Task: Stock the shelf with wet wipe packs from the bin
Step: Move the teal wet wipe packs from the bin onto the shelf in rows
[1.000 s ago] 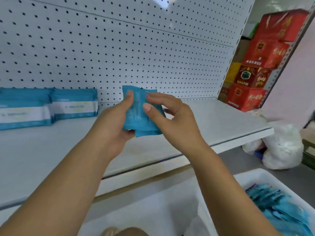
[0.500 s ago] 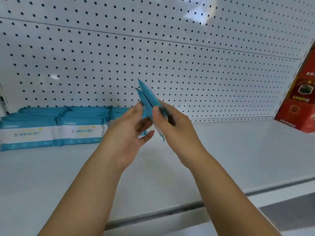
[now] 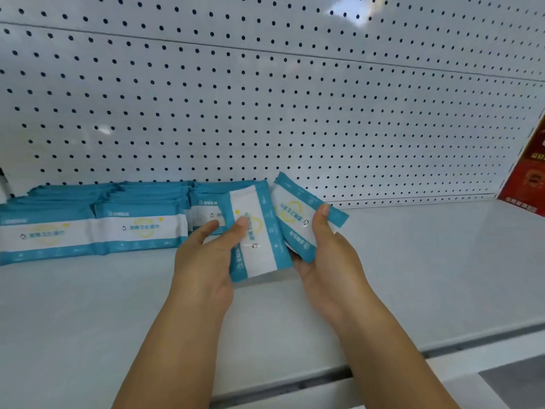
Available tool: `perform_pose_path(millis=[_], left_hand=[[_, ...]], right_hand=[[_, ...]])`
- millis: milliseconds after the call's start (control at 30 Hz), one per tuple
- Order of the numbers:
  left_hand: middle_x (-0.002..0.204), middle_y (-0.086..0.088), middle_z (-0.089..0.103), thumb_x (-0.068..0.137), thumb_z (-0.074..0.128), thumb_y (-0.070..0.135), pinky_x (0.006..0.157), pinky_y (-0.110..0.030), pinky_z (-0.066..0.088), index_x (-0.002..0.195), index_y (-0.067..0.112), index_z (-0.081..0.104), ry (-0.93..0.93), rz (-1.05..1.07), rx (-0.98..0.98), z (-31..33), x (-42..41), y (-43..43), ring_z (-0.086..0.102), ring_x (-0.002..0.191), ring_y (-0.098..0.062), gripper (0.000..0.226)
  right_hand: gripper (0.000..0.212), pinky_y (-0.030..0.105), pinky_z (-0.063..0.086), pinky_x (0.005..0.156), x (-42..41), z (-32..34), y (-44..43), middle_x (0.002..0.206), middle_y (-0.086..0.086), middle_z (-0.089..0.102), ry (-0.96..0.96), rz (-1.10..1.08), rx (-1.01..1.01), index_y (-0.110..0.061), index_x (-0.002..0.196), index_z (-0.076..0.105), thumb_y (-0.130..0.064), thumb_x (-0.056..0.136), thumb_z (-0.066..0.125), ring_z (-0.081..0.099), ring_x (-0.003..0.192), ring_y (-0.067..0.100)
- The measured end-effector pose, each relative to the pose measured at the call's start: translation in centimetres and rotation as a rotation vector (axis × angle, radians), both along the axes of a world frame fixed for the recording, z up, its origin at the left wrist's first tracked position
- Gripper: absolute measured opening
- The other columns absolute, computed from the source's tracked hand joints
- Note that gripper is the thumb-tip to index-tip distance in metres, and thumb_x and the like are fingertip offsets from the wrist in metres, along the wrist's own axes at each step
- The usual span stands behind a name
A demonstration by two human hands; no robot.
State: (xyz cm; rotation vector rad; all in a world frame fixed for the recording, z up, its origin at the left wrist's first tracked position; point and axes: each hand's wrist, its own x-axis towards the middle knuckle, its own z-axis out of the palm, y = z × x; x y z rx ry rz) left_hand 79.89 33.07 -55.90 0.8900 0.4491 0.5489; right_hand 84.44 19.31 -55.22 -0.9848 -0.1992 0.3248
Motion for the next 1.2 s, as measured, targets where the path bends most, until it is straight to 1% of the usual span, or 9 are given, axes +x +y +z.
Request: perform_pose_path(millis=[167, 300, 433, 567, 700, 867, 967, 1067, 1200], left_hand=[[0.108, -0.003, 0.076, 0.088, 0.072, 0.015, 0.075, -0.033, 0.063, 0.115, 0.012, 0.069, -0.038, -0.037, -0.066, -0.4, -0.2, 0.3, 0.073, 0.099, -0.016, 0.027], [0.109, -0.004, 0.076, 0.092, 0.068, 0.024, 0.083, -0.041, 0.060, 0.119, 0.015, 0.068, -0.052, -0.043, -0.089, -0.6, -0.3, 0.3, 0.073, 0.099, -0.018, 0.029], [0.107, -0.006, 0.076, 0.093, 0.067, 0.025, 0.076, -0.037, 0.060, 0.117, 0.013, 0.068, -0.041, -0.057, -0.079, -0.7, -0.4, 0.2, 0.074, 0.096, -0.018, 0.027], [0.103, -0.005, 0.077, 0.094, 0.067, 0.024, 0.076, -0.038, 0.061, 0.115, 0.013, 0.067, -0.034, -0.048, -0.092, -0.7, -0.4, 0.0, 0.075, 0.093, -0.018, 0.024], [0.098, -0.003, 0.078, 0.092, 0.068, 0.019, 0.070, -0.035, 0.062, 0.108, 0.014, 0.066, -0.045, -0.019, -0.109, -0.6, -0.6, 0.0, 0.076, 0.085, -0.015, 0.016], [0.097, -0.002, 0.078, 0.092, 0.070, 0.017, 0.078, -0.039, 0.061, 0.100, 0.014, 0.065, -0.026, 0.023, -0.102, -0.6, -0.7, -0.1, 0.074, 0.093, -0.017, 0.010], [0.099, -0.003, 0.078, 0.091, 0.070, 0.018, 0.084, -0.043, 0.060, 0.098, 0.015, 0.064, -0.026, 0.024, -0.077, -0.5, -0.6, -0.4, 0.074, 0.096, -0.020, 0.010], [0.104, -0.005, 0.077, 0.091, 0.071, 0.020, 0.085, -0.047, 0.060, 0.109, 0.013, 0.064, -0.043, 0.003, -0.055, -0.2, -0.7, -0.7, 0.074, 0.097, -0.023, 0.021], [0.105, -0.005, 0.077, 0.090, 0.070, 0.025, 0.081, -0.045, 0.061, 0.113, 0.009, 0.069, -0.047, -0.084, 0.023, 0.2, -0.8, -1.3, 0.074, 0.097, -0.025, 0.028]], right_hand=[[0.043, 0.049, 0.051, 0.102, -0.1, -0.3, -1.1, 0.117, 0.012, 0.073, 0.079, 0.007, 0.157, -0.009, 0.124, 0.063, -0.042, 0.102, 0.048, 0.070, 0.111, 0.029], [0.039, 0.044, 0.054, 0.097, -0.4, -0.2, -1.3, 0.114, 0.011, 0.075, 0.090, 0.028, 0.157, -0.011, 0.119, 0.066, -0.041, 0.101, 0.050, 0.071, 0.108, 0.025], [0.034, 0.045, 0.052, 0.100, -0.4, -0.3, -1.2, 0.114, 0.008, 0.075, 0.094, 0.032, 0.128, -0.013, 0.118, 0.067, -0.038, 0.102, 0.050, 0.071, 0.109, 0.023], [0.034, 0.041, 0.057, 0.090, 0.0, -0.5, -1.2, 0.111, 0.009, 0.076, 0.106, 0.005, 0.093, -0.010, 0.119, 0.065, -0.035, 0.104, 0.048, 0.072, 0.104, 0.023], [0.026, 0.038, 0.058, 0.089, 0.4, -1.0, -1.4, 0.103, 0.006, 0.078, 0.156, -0.127, 0.070, -0.009, 0.116, 0.065, -0.028, 0.101, 0.057, 0.075, 0.096, 0.020], [0.031, 0.031, 0.062, 0.075, 1.0, -1.5, -1.7, 0.114, 0.011, 0.074, 0.152, -0.186, 0.141, -0.008, 0.125, 0.058, -0.013, 0.096, 0.065, 0.074, 0.099, 0.021], [0.033, 0.033, 0.062, 0.082, 0.8, -1.3, -1.5, 0.108, 0.010, 0.076, 0.067, -0.115, 0.103, -0.004, 0.123, 0.061, -0.008, 0.091, 0.069, 0.074, 0.099, 0.021], [0.029, 0.038, 0.059, 0.089, 0.5, -1.4, -0.8, 0.102, 0.008, 0.078, -0.094, -0.142, -0.069, -0.002, 0.113, 0.067, -0.008, 0.086, 0.075, 0.074, 0.098, 0.021], [0.021, 0.025, 0.058, 0.075, 0.1, -1.9, -0.4, 0.096, 0.000, 0.079, -0.299, -0.169, -0.303, -0.010, 0.103, 0.073, -0.018, 0.084, 0.079, 0.075, 0.093, 0.016]])
